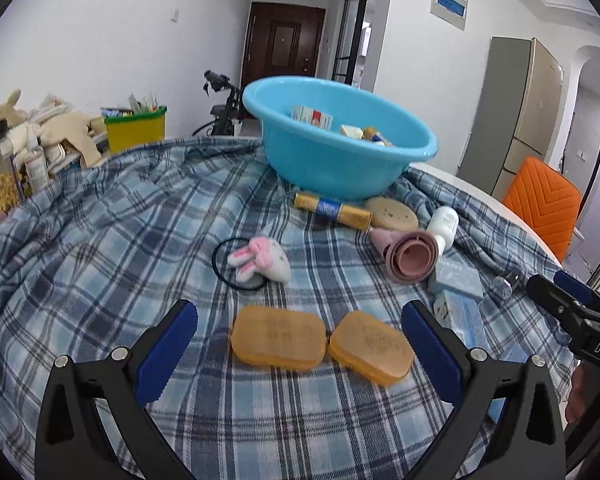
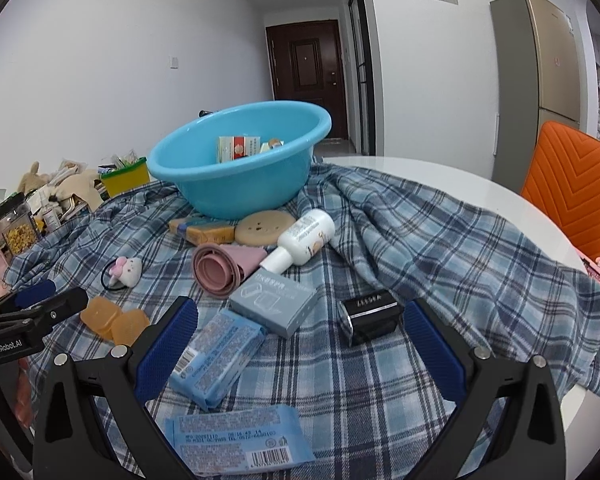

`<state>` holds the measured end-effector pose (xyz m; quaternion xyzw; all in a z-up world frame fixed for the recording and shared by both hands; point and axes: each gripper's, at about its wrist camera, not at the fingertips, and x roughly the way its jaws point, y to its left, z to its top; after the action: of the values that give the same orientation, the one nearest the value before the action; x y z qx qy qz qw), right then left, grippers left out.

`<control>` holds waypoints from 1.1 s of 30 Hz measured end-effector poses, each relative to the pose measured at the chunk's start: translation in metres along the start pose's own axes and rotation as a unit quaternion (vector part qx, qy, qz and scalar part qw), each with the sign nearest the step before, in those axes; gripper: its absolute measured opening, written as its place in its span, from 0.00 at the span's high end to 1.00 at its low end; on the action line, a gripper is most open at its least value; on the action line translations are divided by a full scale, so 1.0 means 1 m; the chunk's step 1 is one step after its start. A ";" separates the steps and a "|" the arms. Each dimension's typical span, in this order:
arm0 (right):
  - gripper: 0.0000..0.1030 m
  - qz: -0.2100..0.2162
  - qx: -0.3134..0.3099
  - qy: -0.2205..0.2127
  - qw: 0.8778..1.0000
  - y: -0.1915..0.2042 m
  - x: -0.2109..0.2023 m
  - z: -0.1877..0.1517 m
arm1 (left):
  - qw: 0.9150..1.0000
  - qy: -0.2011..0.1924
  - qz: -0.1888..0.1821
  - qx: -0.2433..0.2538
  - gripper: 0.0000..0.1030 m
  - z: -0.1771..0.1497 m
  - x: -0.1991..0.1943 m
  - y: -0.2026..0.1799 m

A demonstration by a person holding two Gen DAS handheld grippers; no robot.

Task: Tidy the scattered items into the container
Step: 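Move both grippers toward the orange soap dishes and blue boxes on the cloth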

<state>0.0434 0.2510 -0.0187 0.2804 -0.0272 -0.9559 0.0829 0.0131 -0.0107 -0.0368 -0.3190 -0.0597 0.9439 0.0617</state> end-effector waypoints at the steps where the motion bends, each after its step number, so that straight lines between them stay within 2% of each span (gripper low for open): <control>1: 0.00 0.000 0.000 0.002 1.000 0.000 0.000 -0.002 | 1.000 0.003 -0.001 -0.001 0.00 -0.002 0.001 0.000; 20: 0.00 0.009 -0.038 0.024 0.999 0.023 0.008 -0.019 | 1.000 0.026 0.003 0.014 0.00 -0.013 0.011 -0.006; 28: 0.00 -0.013 -0.054 -0.022 0.998 0.025 -0.004 -0.008 | 1.000 -0.003 0.005 0.017 0.00 -0.005 0.004 -0.006; 33: 0.00 -0.001 -0.058 -0.007 0.998 0.027 -0.001 -0.009 | 1.000 0.005 0.003 0.021 0.00 -0.005 0.006 -0.008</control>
<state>0.0529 0.2241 -0.0234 0.2689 0.0276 -0.9578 0.0976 0.0115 -0.0020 -0.0430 -0.3229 -0.0385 0.9434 0.0655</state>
